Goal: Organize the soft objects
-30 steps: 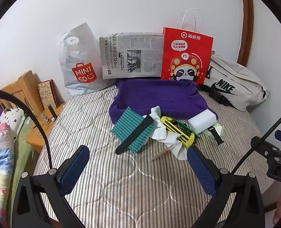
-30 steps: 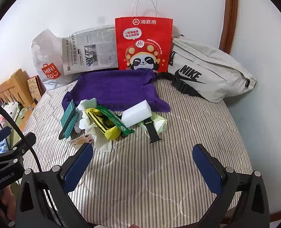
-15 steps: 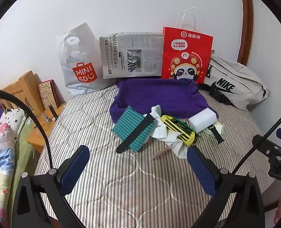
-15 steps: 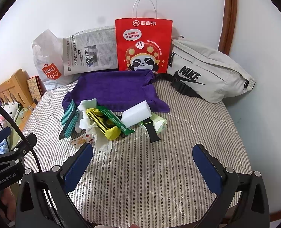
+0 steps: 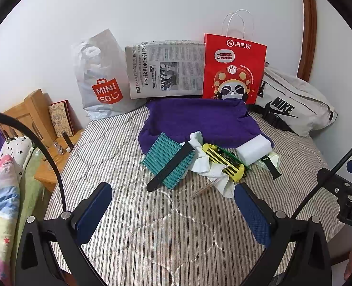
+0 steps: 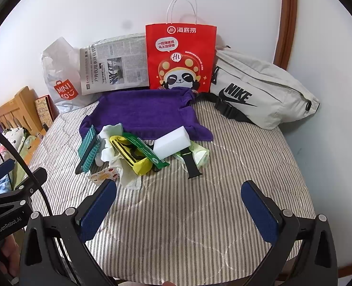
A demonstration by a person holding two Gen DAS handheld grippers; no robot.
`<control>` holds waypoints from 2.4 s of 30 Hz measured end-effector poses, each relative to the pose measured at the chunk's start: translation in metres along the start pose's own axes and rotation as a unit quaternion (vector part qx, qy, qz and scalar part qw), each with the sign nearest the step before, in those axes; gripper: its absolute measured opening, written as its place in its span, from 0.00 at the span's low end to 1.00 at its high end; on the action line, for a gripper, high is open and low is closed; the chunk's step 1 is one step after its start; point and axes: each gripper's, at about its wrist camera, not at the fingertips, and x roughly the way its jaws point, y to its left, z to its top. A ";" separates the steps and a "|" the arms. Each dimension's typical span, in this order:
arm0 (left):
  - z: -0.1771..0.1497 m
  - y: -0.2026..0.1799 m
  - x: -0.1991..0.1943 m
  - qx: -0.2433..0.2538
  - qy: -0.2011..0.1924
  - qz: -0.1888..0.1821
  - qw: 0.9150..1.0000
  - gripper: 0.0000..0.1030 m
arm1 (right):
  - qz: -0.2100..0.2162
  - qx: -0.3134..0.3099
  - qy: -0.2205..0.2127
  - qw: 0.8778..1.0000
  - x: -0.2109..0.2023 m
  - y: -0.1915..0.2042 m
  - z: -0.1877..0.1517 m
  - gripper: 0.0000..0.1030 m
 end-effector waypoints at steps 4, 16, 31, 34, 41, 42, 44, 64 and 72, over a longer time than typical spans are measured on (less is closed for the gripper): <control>-0.001 0.000 -0.001 0.000 0.000 0.000 1.000 1.00 | -0.001 -0.002 0.000 1.000 0.000 0.002 -0.001 1.00; -0.003 -0.001 -0.004 0.003 -0.001 -0.003 1.000 1.00 | 0.000 0.000 -0.004 1.000 -0.003 0.001 -0.003 1.00; -0.005 0.000 -0.006 0.004 -0.004 -0.003 1.000 1.00 | 0.000 -0.001 -0.007 1.000 -0.006 0.000 -0.004 1.00; -0.005 -0.001 -0.007 0.005 -0.004 -0.004 1.000 1.00 | 0.000 -0.001 -0.008 1.000 -0.007 0.000 -0.005 1.00; -0.005 -0.001 -0.007 0.005 -0.006 -0.004 1.000 1.00 | 0.002 -0.003 -0.009 1.000 -0.008 0.002 -0.006 1.00; -0.005 -0.001 -0.007 0.005 -0.006 -0.005 1.000 1.00 | 0.003 -0.003 -0.009 1.000 -0.007 0.002 -0.007 1.00; -0.006 -0.001 -0.007 0.005 -0.005 -0.002 1.000 1.00 | 0.004 -0.005 -0.008 1.000 -0.005 0.002 -0.007 1.00; -0.007 0.043 0.082 -0.026 0.055 -0.001 0.998 1.00 | 0.006 -0.004 0.039 0.999 0.061 -0.006 0.001 1.00; -0.010 0.011 0.102 0.027 0.051 -0.106 0.993 1.00 | 0.000 -0.002 0.064 0.998 0.095 -0.011 0.006 1.00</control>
